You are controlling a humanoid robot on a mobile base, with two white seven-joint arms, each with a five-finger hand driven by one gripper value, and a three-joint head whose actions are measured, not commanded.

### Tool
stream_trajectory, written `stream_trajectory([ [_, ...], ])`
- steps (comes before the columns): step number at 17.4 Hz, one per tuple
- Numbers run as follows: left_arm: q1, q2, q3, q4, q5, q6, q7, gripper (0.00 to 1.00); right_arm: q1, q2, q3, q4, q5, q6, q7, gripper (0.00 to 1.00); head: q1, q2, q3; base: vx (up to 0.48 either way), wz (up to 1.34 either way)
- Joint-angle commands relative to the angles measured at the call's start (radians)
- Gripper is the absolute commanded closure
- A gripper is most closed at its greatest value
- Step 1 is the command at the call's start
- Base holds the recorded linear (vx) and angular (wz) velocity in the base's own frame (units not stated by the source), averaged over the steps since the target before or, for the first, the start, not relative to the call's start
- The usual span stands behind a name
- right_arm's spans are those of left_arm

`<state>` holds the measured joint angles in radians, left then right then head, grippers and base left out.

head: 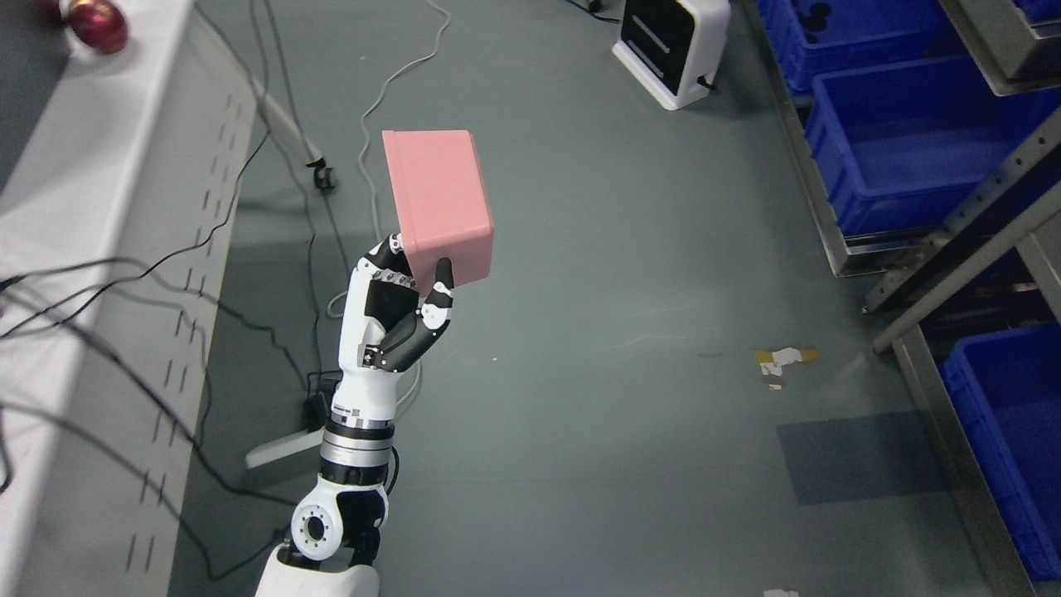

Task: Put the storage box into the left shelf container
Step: 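Hold the pink box up in the left hand while turning toward the shelf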

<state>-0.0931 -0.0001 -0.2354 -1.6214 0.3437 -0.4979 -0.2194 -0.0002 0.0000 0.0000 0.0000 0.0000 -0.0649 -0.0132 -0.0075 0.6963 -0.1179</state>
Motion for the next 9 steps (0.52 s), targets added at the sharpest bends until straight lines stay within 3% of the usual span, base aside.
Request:
stream_trajectory([
  [1,0.018,0.018,-0.022,0.000,0.000,0.007,-0.058,0.96,-0.006,-0.017,-0.003,-0.017,-0.002,0.000,0.001,0.00,0.0000,0.000,0.000,0.350,-0.66],
  [4,0.087,0.018,-0.114,0.002,-0.002,0.007,-0.090,0.96,-0.006,-0.017,-0.003,-0.017,-0.002,0.000,-0.001,0.00,0.0000,0.000,0.000,0.391,-0.95],
  [9,0.121,0.018,-0.160,0.002,-0.008,0.007,-0.175,0.96,-0.006,-0.017,-0.003,-0.017,-0.002,0.000,0.001,0.00,0.0000,0.000,0.000,0.323,-1.19],
])
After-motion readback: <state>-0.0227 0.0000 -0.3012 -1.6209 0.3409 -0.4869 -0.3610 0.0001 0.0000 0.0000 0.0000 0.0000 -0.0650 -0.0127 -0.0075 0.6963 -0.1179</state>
